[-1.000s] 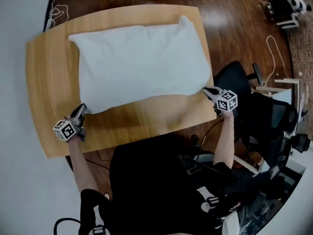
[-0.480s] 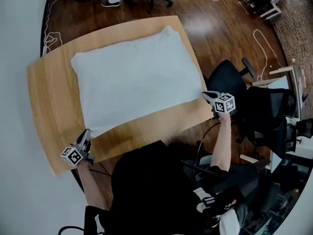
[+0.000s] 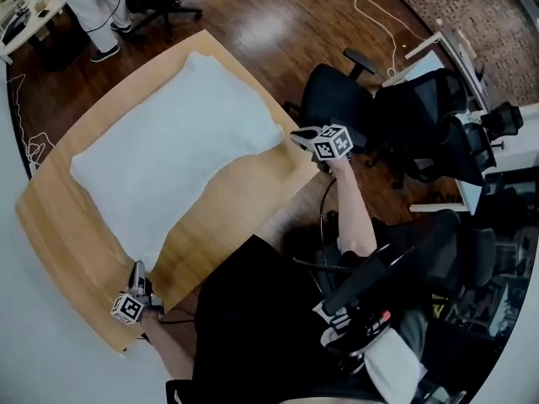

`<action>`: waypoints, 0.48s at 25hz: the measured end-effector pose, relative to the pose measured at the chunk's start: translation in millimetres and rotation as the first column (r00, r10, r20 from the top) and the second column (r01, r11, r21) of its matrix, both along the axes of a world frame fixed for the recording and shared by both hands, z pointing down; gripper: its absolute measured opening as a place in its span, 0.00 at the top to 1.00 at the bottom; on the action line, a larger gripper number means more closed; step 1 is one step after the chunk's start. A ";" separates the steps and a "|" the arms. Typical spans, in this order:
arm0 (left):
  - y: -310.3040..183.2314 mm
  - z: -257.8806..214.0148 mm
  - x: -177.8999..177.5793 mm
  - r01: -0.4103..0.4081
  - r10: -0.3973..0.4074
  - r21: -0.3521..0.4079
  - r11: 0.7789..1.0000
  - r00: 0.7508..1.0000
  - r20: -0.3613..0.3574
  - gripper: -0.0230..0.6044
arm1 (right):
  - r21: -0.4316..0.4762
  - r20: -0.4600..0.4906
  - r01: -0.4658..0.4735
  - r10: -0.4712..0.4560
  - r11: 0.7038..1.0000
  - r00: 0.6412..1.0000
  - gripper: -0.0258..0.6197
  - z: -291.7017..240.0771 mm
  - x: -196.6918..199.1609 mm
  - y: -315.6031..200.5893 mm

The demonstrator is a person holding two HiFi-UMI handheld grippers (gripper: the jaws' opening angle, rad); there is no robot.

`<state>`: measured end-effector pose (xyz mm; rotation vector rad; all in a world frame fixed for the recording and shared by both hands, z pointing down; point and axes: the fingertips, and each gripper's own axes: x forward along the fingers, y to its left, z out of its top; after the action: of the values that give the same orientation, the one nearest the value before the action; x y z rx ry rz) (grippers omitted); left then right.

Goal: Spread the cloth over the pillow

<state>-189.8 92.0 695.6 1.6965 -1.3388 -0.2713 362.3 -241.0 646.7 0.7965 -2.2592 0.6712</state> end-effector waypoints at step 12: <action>-1.8 -9.0 -11.3 0.028 -0.030 0.042 0.999 0.997 0.070 0.94 | -0.065 0.022 0.160 -0.159 0.985 0.987 0.96 21.3 -46.0 14.1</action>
<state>-201.1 90.2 686.7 1.7357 -1.4192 -0.2593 316.3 -226.9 668.0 0.5732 -2.2743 0.6750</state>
